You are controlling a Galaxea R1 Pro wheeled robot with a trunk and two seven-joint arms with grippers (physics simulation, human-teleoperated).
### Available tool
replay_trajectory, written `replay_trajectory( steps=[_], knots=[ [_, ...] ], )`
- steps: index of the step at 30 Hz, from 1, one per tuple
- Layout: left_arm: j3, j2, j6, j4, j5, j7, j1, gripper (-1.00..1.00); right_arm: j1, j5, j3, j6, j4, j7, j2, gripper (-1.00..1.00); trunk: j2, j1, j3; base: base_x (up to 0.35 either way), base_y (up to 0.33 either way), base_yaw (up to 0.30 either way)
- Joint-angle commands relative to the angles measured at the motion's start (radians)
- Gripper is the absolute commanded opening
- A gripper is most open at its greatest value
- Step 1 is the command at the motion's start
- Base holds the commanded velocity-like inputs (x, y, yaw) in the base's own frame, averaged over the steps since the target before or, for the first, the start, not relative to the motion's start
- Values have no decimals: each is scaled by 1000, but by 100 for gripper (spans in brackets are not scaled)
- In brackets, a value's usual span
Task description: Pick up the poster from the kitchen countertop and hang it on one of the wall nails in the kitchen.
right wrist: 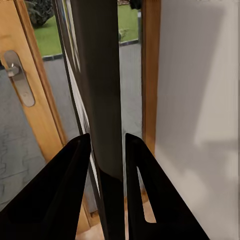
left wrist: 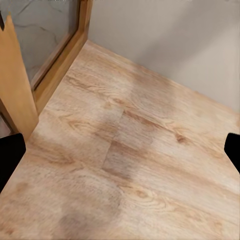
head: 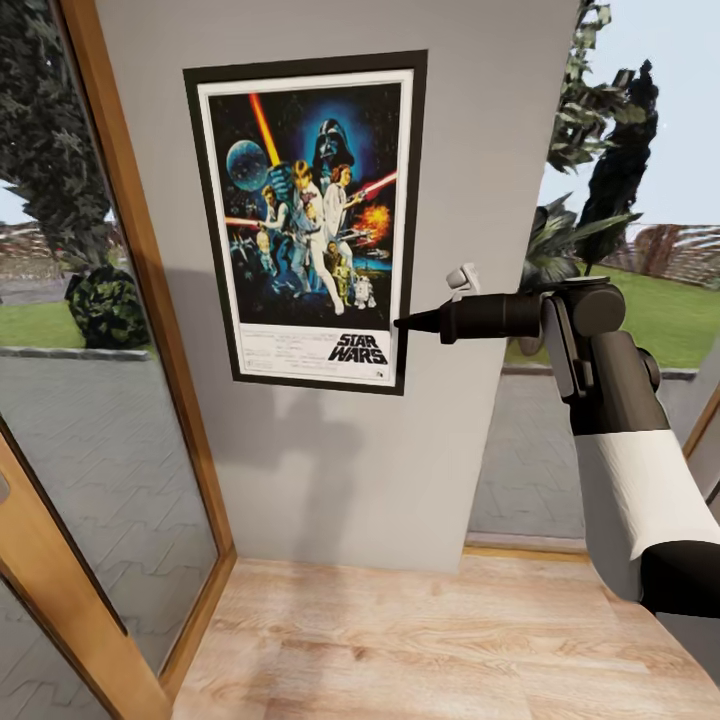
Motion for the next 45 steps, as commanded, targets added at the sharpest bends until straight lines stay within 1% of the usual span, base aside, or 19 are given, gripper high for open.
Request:
replay_trajectory(
  steps=[1,9,45],
  knots=[
    [-7,0,-2,0,11,-4,-1,100,-1,2,-1,7,-1,5,-1,-100,-2,1,-2,31,0,0],
    [-7,1,-2,0,11,-3,-1,100,-1,3,-2,7,-1,5,-1,-100,-2,1,-2,249,0,0],
    [-7,2,0,0,11,-3,-1,100,-1,0,-3,7,-4,5,-1,-100,-2,1,-2,332,0,0]
  ],
)
